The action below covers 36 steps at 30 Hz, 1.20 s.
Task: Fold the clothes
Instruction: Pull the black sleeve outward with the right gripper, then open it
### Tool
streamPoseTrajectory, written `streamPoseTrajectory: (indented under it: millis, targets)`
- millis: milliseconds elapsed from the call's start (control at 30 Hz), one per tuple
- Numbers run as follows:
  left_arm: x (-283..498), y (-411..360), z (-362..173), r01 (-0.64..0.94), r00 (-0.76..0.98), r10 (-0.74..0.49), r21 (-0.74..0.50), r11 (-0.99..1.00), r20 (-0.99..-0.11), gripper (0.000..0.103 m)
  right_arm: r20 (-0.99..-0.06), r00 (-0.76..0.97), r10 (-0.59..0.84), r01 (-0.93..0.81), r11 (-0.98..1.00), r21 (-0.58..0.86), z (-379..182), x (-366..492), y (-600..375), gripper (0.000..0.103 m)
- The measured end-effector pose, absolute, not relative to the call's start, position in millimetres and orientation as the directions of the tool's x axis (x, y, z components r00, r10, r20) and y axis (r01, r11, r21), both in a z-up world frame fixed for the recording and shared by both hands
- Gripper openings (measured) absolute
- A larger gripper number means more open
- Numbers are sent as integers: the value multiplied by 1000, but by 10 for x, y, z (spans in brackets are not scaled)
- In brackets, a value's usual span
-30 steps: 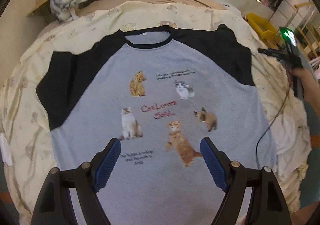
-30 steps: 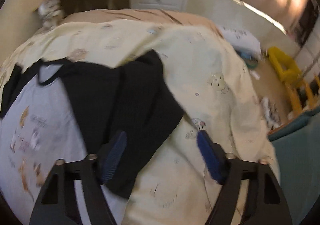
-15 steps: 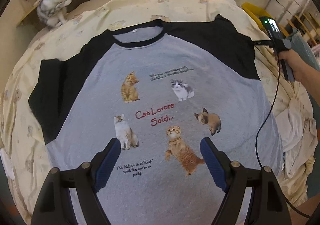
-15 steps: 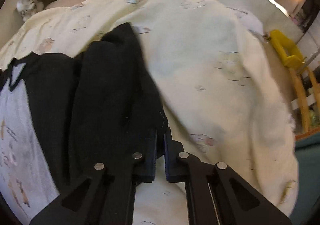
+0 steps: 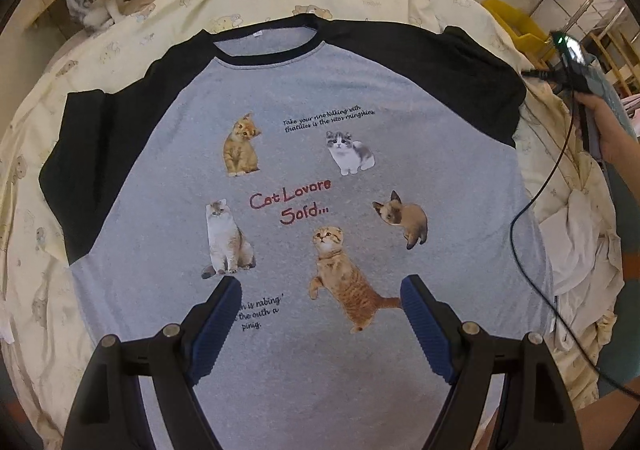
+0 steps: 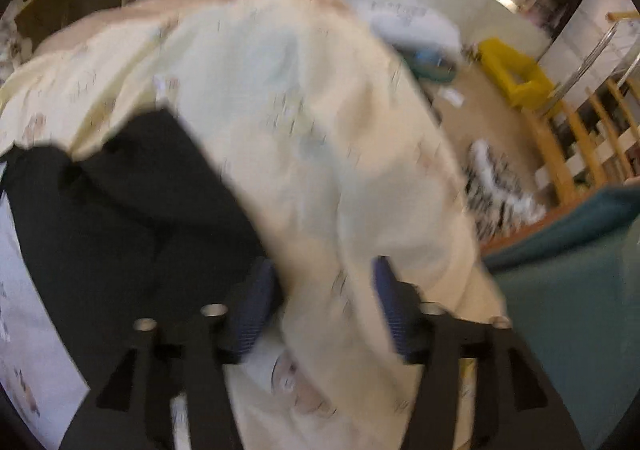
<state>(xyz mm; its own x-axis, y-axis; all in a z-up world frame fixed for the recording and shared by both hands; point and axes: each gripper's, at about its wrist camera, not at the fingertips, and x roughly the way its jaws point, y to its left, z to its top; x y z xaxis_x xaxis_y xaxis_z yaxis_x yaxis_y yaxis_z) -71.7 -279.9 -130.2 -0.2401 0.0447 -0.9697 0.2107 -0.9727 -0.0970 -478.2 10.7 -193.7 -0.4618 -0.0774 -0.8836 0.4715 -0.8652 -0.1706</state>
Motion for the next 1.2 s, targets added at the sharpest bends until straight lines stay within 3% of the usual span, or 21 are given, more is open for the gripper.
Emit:
streamPoseTrajectory:
  millis: [67,100,133,267,333,433,500,567,600,733,800,933,1100,1200]
  targets:
    - [-733,-2808,-1315,214,-236,39,-91,-972,-971,82,-837,-541,-74,441,-873,-208,-1715,-4845,106,86]
    - [-753,-2808,-1324,215,-232,39,-90,-972,-972,82,-820,-571,-42,418,-875,-246,-1649,-4900,81,88]
    - [-767,-2805,-1341,216,-228,37,-88,-973,-973,82,-805,-593,-20,401,-874,-274,-1585,-4954,53,88]
    - [-809,-2786,-1413,210,-209,36,-81,-974,-977,82,-894,-369,-252,638,-768,-47,-1545,-5088,-302,85]
    - [-814,-2775,-1428,201,-198,31,-71,-977,-980,82,-898,-388,-206,722,-674,-157,-1596,-4980,-632,85]
    - [-788,-2778,-1397,184,-196,-3,-34,-982,-981,82,-917,-349,-192,775,-609,-167,-1776,-4957,-974,83]
    - [-746,-2804,-1375,180,-193,-27,-8,-984,-981,82,-929,-333,-160,771,-614,-171,-1954,-5058,-1130,74]
    - [-709,-2848,-1376,186,-185,-39,4,-982,-982,82,-936,-320,-148,768,-619,-165,-2059,-5084,-1200,56]
    - [-697,-2868,-1391,192,-179,-39,4,-981,-983,82,-938,-319,-137,767,-618,-171,-2105,-5088,-1227,54]
    - [-659,-2916,-1471,200,-156,-40,9,-980,-987,82,-951,-283,-127,792,-590,-157,-2176,-5055,-1279,1]
    - [-642,-2915,-1511,191,-146,-43,14,-981,-988,82,-952,-273,-137,797,-587,-144,-2113,-5052,-1250,1]
    - [-618,-2927,-1553,183,-136,-41,16,-983,-990,82,-877,-455,-156,667,-712,-219,-1667,-5275,-990,1]
    - [-643,-2918,-1547,185,-138,-33,7,-983,-990,82,-858,-512,-44,517,-813,-267,-1454,-5612,-673,4]
    - [-668,-2897,-1523,177,-146,-33,7,-984,-989,82,-883,-463,-75,557,-800,-225,-1482,-5628,-657,18]
